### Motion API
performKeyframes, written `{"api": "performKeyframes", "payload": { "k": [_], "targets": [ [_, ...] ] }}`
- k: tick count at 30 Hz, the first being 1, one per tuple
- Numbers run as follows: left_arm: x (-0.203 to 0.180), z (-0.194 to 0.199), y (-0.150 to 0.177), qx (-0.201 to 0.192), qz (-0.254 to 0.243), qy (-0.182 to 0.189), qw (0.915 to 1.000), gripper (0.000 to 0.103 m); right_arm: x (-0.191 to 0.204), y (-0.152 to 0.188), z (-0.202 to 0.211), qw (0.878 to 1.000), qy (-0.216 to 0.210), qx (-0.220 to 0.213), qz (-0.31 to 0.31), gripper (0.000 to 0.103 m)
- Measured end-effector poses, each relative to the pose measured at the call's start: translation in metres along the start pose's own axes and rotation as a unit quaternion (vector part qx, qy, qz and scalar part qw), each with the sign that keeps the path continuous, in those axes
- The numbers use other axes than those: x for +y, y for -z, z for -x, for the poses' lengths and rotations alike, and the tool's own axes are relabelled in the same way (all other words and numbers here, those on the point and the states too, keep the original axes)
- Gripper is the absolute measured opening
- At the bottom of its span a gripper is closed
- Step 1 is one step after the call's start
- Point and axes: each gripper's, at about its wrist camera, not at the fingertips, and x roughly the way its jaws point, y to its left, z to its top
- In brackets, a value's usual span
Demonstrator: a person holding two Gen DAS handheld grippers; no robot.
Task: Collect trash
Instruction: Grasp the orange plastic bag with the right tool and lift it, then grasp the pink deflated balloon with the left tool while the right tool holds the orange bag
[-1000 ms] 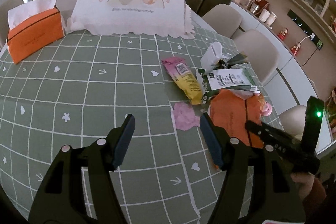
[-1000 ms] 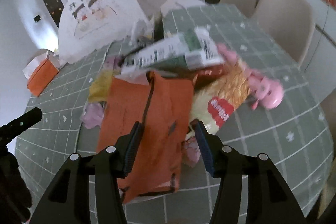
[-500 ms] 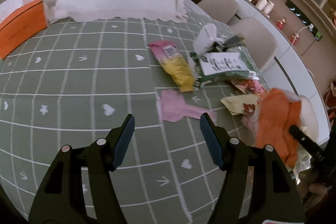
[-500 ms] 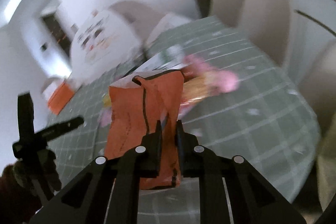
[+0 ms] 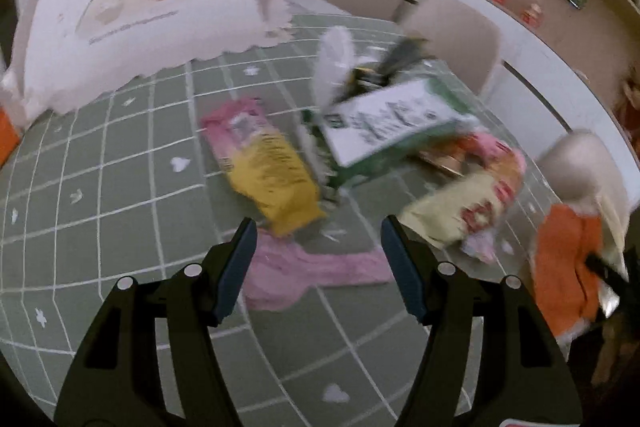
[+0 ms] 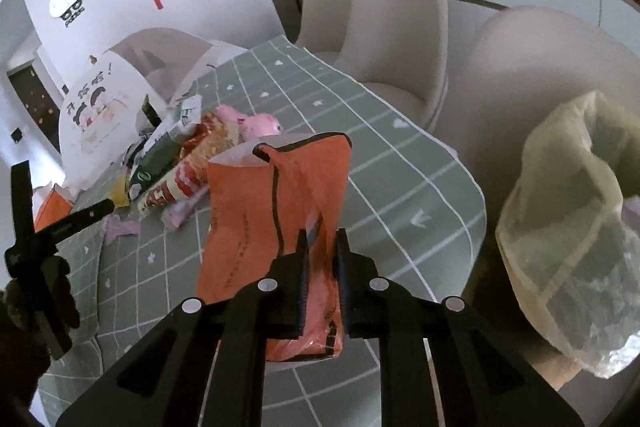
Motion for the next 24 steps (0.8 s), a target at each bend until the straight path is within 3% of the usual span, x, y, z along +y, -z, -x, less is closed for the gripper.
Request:
{"api": "performKeyframes", "payload": {
  "k": [4,7,11,15,17,20,24],
  "targets": [
    [0.008,-0.008,0.006,0.017,0.024,-0.001,0.9996,0.061,-0.01,0.007,-0.003,1.0,-0.003,0.009,-0.02,0.014],
    [0.004,-0.003,0.016,0.032,0.031,0.02,0.9988,0.061,-0.012,0.008,-0.005,1.0,-0.004,0.016,-0.023,0.014],
    [-0.009,0.009,0.034,0.064,0.041,0.078,0.9941,0.061,-0.01,0.008,-0.007,1.0,-0.006,0.021,-0.021,0.014],
    [-0.032,0.023,0.05,0.085,-0.011,0.143,0.986,0.061,-0.009,0.009,-0.01,0.999,-0.007,0.025,-0.019,0.014],
    [-0.036,0.031,0.052,0.069,-0.032,0.146,0.9863,0.061,-0.009,0.01,-0.009,0.999,-0.006,0.025,-0.02,0.014],
    [-0.037,0.037,0.047,0.04,-0.073,0.111,0.9902,0.061,-0.01,0.009,-0.009,0.999,-0.006,0.026,-0.021,0.014],
    [-0.046,0.025,0.048,0.045,-0.145,0.077,0.9854,0.061,-0.011,0.011,-0.008,0.999,-0.007,0.029,-0.021,0.014]
  ]
}}
